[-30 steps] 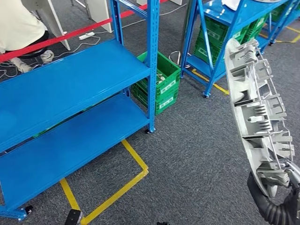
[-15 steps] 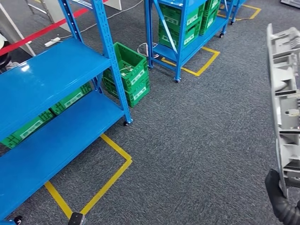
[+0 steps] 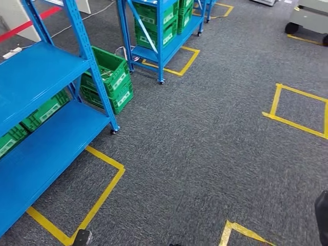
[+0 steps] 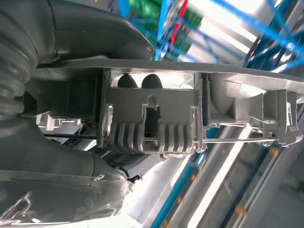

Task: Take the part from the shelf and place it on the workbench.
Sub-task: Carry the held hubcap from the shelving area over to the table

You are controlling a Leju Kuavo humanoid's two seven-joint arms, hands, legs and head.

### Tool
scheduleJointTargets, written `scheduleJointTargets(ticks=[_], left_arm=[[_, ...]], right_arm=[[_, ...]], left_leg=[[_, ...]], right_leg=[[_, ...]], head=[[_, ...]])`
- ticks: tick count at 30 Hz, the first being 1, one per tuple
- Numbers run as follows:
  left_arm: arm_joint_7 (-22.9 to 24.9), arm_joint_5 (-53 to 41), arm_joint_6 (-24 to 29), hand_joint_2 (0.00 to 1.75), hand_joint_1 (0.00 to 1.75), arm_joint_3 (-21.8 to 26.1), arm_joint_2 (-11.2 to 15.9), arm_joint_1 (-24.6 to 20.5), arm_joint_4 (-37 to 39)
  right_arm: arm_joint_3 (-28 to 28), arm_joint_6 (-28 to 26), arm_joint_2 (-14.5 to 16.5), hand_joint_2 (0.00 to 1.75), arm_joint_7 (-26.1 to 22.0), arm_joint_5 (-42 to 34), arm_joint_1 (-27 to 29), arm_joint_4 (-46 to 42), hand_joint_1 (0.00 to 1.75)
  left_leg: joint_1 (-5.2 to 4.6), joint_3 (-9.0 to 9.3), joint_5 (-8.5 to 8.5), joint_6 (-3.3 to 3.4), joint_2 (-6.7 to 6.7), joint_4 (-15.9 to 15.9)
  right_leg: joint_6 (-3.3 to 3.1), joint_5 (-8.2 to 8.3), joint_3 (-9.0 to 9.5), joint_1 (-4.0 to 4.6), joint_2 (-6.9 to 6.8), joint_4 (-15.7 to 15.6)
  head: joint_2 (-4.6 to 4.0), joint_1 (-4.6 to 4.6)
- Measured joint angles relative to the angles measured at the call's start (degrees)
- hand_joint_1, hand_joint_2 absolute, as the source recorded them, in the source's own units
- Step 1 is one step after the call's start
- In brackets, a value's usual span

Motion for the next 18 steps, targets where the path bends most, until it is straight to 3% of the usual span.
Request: scheduleJointTargets(ticks=[1,2,3,4,5,6,7,9,10,11,13,15,16,17,18], left_arm=[[0.1,0.0,0.0,1.75,0.0,0.0,0.0,0.2,-0.3],[0.2,0.0,-0.1,1.75,0.0,0.0,0.1,0.4,-0.5],[0.3,0.0,-0.2,1.75,0.0,0.0,0.1,0.5,-0.8],[0.4,0.0,-0.3,1.75,0.0,-0.1,0.2,0.5,-1.1],[0.5,0.0,-0.4,1.75,0.0,-0.2,0.2,0.6,-1.5],[0.7,0.0,-0.4,1.75,0.0,-0.3,0.3,0.6,-1.8],[0.9,0.0,-0.5,1.75,0.0,-0.4,0.3,0.7,-2.1],[1.3,0.0,-0.5,1.75,0.0,-0.8,0.4,0.8,-2.4],[1.4,0.0,-0.5,1.75,0.0,-0.9,0.3,0.9,-2.5],[1.4,0.0,-0.5,1.75,0.0,-1.0,0.3,1.1,-2.6],[1.6,0.3,-0.5,1.75,0.0,-1.2,0.2,1.6,-2.9],[2.0,1.2,-0.5,1.75,0.0,-1.3,0.1,2.4,-3.5],[2.4,1.7,-0.6,1.75,0.0,-1.4,0.2,2.8,-4.1],[2.8,2.1,-0.9,1.75,0.0,-1.4,0.2,3.3,-4.8],[3.2,2.3,-1.2,1.75,0.0,-1.4,0.3,3.8,-5.6]], right_arm=[[-0.1,0.1,0.3,1.75,0.0,0.0,0.1,-0.1,1.75],[-0.3,0.1,0.6,1.75,0.0,-0.1,0.1,-0.1,1.75],[-0.5,0.1,0.9,1.75,0.0,-0.3,0.2,-0.1,1.75],[-0.7,0.1,1.1,1.75,0.0,-0.5,0.2,-0.1,1.75],[-1.0,0.0,1.3,1.75,0.0,-0.8,0.2,-0.2,1.75],[-1.3,-0.1,1.7,1.75,-0.1,-1.3,0.2,-0.4,1.75],[-1.7,-0.2,2.1,1.75,-0.2,-1.9,0.3,-0.7,1.75],[-2.7,-0.3,3.2,1.75,-0.7,-3.1,0.7,-1.3,1.75],[-3.2,-0.3,3.8,1.75,-1.0,-3.5,0.9,-1.7,1.75],[-3.7,-0.3,4.2,1.75,-1.3,-3.9,0.9,-2.0,1.75],[-4.3,-0.2,5.0,1.75,-2.0,-5.2,0.8,-2.4,1.75],[-4.8,0.2,6.0,1.75,-3.4,-6.8,0.3,-2.5,1.75],[-5.0,0.4,6.5,1.75,-4.0,-7.4,-0.1,-2.5,1.75],[-5.2,0.6,7.0,1.75,-4.4,-7.7,-0.6,-2.5,1.75],[-5.3,0.7,7.4,1.75,-4.6,-7.8,-1.0,-2.5,1.75]], left_leg=[[0.0,-0.82,0.61,-0.11,0.94,0.1],[0.0,-1.71,1.22,-0.28,1.8,0.2],[0.01,-2.63,1.82,-0.52,2.56,0.3],[-0.03,-3.41,2.35,-0.81,3.16,0.5],[-0.08,-4.08,2.78,-1.13,3.73,0.8],[-0.11,-4.53,3.28,-1.42,4.28,1.1],[-0.08,-4.83,3.77,-1.67,4.78,1.4],[0.3,-5.28,4.51,-2.19,5.36,1.5],[0.6,-5.6,3.99,-2.54,4.46,1.8],[0.86,-6.08,2.55,-2.91,3.0,2.8],[1.23,-7.9,-2.58,-3.53,-0.3,8.6],[1.32,-9.82,-6.72,-3.76,-1.35,16.4],[1.36,-9.86,-7.14,-3.79,-1.47,18.2],[1.42,-8.87,-6.39,-3.79,-1.57,17.7],[1.55,-6.84,-4.76,-3.79,-1.89,14.9]], right_leg=[[0.33,0.42,0.38,-0.31,-0.24,2.4],[0.69,1.92,1.71,-0.64,-0.47,2.8],[1.08,3.58,4.17,-0.98,-0.96,0.9],[1.44,4.31,7.76,-1.27,-2.01,-3.0],[1.6,3.89,11.83,-1.34,-3.1,-8.2],[1.35,2.99,14.96,-1.27,-3.96,-12.6],[1.01,2.09,16.89,-1.06,-4.37,-15.7],[-0.1,2.04,16.82,-0.69,-3.57,-17.3],[-0.59,2.5,16.35,-0.66,-3.02,-17.4],[-1.19,3.02,15.81,-0.71,-2.5,-17.4],[-2.15,4.16,14.63,-0.82,-1.36,-17.3],[-2.42,5.05,13.09,-0.84,-0.06,-16.9],[-2.41,5.4,12.35,-0.86,0.69,-16.6],[-2.34,5.67,11.67,-0.92,1.46,-16.3],[-2.2,5.89,11.05,-1.02,2.25,-15.9]], head=[[0.0,0.01],[0.0,0.04],[0.0,0.03],[0.01,0.05],[0.01,-0.01],[0.01,-0.07],[0.01,-0.09],[0.0,-0.12],[0.0,-0.11],[0.0,-0.13],[0.0,-0.17],[0.0,-0.17],[0.0,-0.15],[0.0,-0.15],[0.0,-0.17]])
